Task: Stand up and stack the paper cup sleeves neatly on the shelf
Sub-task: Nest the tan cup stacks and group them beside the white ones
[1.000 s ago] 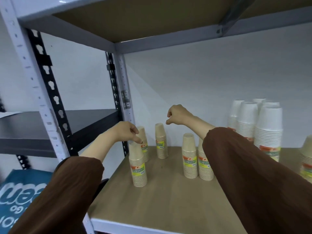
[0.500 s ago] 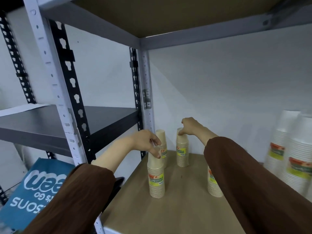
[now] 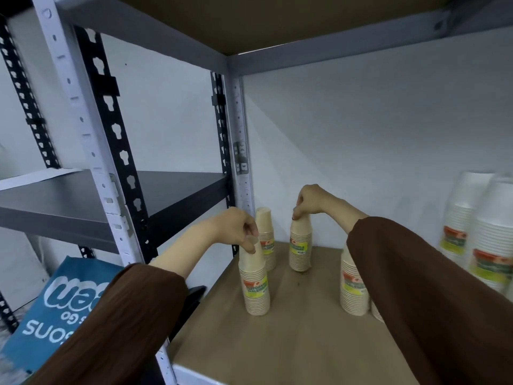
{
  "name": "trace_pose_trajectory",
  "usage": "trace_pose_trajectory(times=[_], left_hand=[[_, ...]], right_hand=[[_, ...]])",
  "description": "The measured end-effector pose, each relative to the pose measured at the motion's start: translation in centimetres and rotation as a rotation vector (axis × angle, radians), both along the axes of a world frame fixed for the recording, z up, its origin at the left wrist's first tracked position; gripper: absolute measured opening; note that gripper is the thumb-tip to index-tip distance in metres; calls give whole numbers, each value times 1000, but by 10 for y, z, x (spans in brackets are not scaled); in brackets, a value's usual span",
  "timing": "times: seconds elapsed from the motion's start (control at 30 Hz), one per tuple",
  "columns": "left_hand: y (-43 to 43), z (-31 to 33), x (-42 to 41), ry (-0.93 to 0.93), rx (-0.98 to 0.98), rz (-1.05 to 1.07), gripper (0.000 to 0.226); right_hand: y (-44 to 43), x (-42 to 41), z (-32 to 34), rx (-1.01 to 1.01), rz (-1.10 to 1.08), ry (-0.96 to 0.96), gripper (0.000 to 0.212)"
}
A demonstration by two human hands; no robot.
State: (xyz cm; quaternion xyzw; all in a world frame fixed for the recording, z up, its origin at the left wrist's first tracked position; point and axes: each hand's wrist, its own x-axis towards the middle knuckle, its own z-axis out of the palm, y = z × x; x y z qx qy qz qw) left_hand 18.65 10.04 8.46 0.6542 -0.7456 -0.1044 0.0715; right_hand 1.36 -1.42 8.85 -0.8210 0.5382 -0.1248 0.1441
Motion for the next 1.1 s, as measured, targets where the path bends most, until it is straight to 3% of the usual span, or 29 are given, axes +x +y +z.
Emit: trace_pose_trajectory(times=[0.2,0.47,1.1], left_hand=[[12,16,-7,17,-35,10,35],[26,35,-62,-18,-25,-151,22],[-1,4,-159,12,-44,-321,33]], right_hand=[[43,-25,28,32,95,13,43],[90,-69,33,70,111,147,38],[109,-155,11,72,-40,140,42]])
